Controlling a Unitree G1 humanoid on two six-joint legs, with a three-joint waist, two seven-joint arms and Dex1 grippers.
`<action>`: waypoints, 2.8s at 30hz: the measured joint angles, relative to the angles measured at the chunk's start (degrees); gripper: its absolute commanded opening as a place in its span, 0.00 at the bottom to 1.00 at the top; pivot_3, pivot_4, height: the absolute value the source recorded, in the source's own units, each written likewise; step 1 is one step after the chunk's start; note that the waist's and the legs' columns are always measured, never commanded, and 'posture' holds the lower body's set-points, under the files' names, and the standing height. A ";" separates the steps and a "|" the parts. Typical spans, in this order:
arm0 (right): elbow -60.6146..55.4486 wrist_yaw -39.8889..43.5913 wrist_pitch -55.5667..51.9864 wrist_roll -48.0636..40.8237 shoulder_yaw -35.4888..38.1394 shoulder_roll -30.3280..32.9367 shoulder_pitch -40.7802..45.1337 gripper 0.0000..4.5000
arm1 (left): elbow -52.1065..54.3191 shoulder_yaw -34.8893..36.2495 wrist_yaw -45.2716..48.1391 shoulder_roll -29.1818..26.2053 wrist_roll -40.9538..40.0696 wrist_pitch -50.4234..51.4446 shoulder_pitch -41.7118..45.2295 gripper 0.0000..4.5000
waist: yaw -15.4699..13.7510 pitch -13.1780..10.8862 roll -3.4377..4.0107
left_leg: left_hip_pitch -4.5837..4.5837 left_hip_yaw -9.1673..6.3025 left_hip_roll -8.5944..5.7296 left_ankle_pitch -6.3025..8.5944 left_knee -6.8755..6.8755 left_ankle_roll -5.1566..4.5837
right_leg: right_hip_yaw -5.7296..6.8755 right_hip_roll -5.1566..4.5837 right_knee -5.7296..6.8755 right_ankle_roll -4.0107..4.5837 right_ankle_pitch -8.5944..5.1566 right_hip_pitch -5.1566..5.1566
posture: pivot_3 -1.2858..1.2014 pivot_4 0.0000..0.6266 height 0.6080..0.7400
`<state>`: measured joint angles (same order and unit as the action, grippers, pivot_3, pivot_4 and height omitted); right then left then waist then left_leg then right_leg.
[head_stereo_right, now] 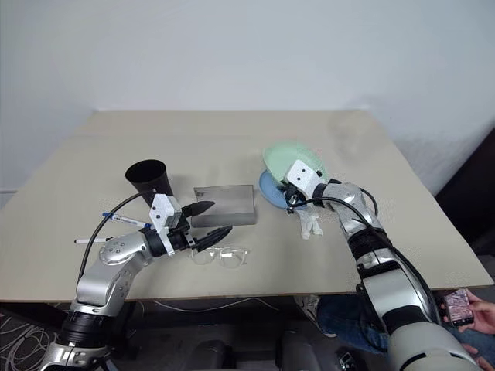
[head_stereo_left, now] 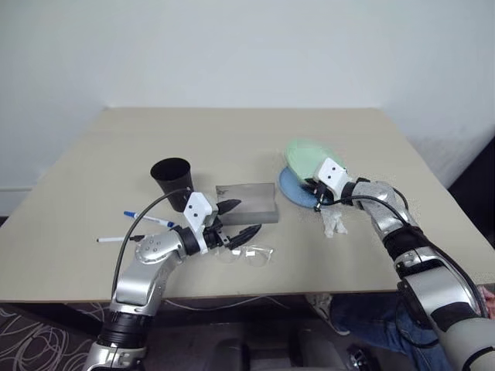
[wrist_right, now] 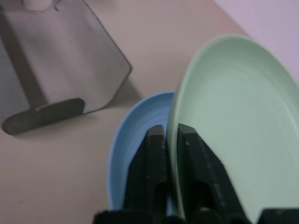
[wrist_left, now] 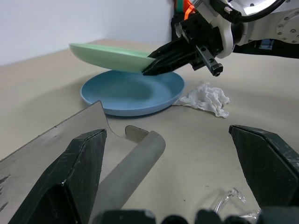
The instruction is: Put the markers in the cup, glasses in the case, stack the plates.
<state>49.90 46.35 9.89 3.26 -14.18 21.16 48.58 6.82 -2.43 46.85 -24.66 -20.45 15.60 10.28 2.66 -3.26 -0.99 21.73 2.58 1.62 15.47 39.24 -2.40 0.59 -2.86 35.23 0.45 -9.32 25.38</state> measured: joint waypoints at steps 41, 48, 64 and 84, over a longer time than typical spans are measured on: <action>-28.41 10.78 -39.51 -12.45 8.17 11.16 -16.43 0.98 | -3.09 -1.09 0.72 0.92 0.47 -1.31 2.36 1.00 | -0.06 0.00 0.10 | -0.10 -0.02 -0.06 -0.01 0.32 0.03 | -0.08 0.01 0.44 0.05 -0.09 0.04 | 0.52 0.00 0.86; -25.74 7.23 -38.56 -10.03 6.10 9.65 -16.59 0.98 | -3.09 -1.10 0.70 0.92 0.47 -1.40 2.37 1.00 | -0.08 0.00 0.10 | -0.08 -0.02 -0.08 -0.01 0.36 0.03 | -0.08 -0.01 0.43 0.05 -0.09 0.04 | 0.52 0.00 0.86; -26.83 9.42 -37.57 -10.98 6.37 10.72 -17.49 0.00 | -3.09 -1.10 0.69 0.91 0.52 -1.62 2.37 1.00 | -0.09 0.00 0.10 | -0.08 -0.05 -0.07 -0.01 0.36 0.03 | -0.07 0.00 0.44 0.05 -0.09 0.04 | 0.52 0.00 0.86; -11.97 0.46 -28.24 -9.03 8.32 2.23 -0.56 0.00 | -3.22 -1.49 0.64 0.94 0.57 -1.69 2.46 1.00 | -0.04 0.00 0.12 | 0.01 -0.05 -0.06 0.00 0.32 0.02 | -0.04 0.00 0.42 -0.02 -0.04 0.11 | 0.52 0.00 0.86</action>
<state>37.93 46.81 -18.35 -5.77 -5.86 23.40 48.02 3.60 -3.92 47.49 -23.71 -19.88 13.91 12.74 2.62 -3.26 -0.88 21.73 2.53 1.57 15.47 39.56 -2.37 0.56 -2.86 35.65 0.43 -9.36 25.49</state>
